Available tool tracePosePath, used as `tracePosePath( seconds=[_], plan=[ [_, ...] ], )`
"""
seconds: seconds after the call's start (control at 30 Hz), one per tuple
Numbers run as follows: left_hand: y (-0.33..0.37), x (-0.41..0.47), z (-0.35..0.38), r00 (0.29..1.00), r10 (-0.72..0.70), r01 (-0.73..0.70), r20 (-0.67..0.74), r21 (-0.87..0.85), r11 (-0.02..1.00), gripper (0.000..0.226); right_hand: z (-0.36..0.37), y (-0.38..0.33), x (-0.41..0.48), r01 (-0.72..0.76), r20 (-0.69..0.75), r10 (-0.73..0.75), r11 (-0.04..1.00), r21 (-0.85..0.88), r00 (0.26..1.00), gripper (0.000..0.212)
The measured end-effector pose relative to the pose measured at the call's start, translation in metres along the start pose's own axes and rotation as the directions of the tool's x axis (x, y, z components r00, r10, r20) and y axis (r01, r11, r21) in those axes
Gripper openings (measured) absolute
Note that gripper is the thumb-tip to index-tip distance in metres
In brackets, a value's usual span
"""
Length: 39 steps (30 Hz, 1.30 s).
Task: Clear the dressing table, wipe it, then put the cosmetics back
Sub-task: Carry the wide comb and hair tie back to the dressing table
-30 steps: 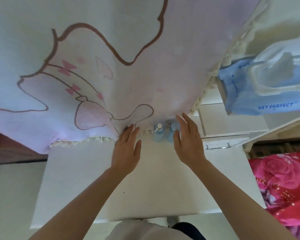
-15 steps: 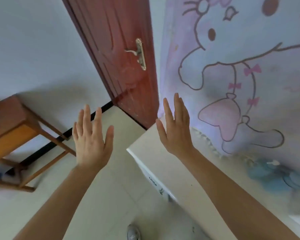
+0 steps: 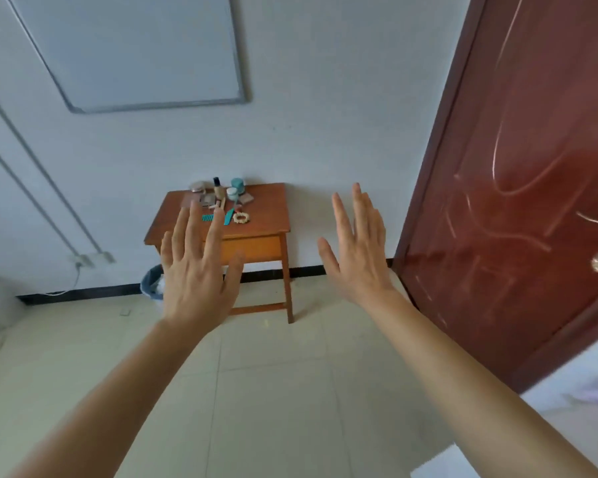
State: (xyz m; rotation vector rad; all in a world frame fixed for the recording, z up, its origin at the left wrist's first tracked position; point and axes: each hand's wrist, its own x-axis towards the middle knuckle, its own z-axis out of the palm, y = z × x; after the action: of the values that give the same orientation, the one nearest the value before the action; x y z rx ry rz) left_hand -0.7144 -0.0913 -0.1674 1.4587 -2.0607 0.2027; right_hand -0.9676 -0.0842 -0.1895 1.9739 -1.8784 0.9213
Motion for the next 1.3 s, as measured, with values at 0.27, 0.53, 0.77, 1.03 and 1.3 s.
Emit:
tracePosePath(
  seconds=[0.27, 0.53, 0.77, 1.03, 1.3],
  plan=[
    [-0.093, 0.081, 0.04, 0.996, -0.089, 0.089, 0.014, 0.001, 0.996, 0.063, 0.101, -0.034, 0.091, 0.06, 0.054, -0.065, 0.995, 0.084, 0.996, 0.07],
    [-0.149, 0.195, 0.154, 0.989, -0.114, 0.11, 0.094, 0.048, 0.993, 0.063, 0.234, 0.015, 0.198, 0.008, 0.108, -0.019, 0.995, 0.1, 0.994, 0.07],
    [-0.195, 0.326, 0.21, 0.969, -0.196, 0.179, 0.148, 0.124, 0.976, 0.068, 0.325, 0.04, 0.329, -0.019, 0.205, -0.01, 0.99, 0.137, 0.979, 0.068],
    [-0.269, 0.415, 0.26, 0.956, -0.265, 0.252, 0.128, 0.104, 0.962, 0.068, 0.417, 0.028, 0.419, 0.03, 0.252, -0.069, 0.987, 0.156, 0.965, 0.067],
    [-0.372, 0.488, 0.343, 0.953, -0.202, 0.189, 0.224, 0.078, 0.979, 0.066, 0.506, 0.022, 0.485, -0.045, 0.315, 0.032, 0.998, 0.036, 0.949, 0.068]
  ],
)
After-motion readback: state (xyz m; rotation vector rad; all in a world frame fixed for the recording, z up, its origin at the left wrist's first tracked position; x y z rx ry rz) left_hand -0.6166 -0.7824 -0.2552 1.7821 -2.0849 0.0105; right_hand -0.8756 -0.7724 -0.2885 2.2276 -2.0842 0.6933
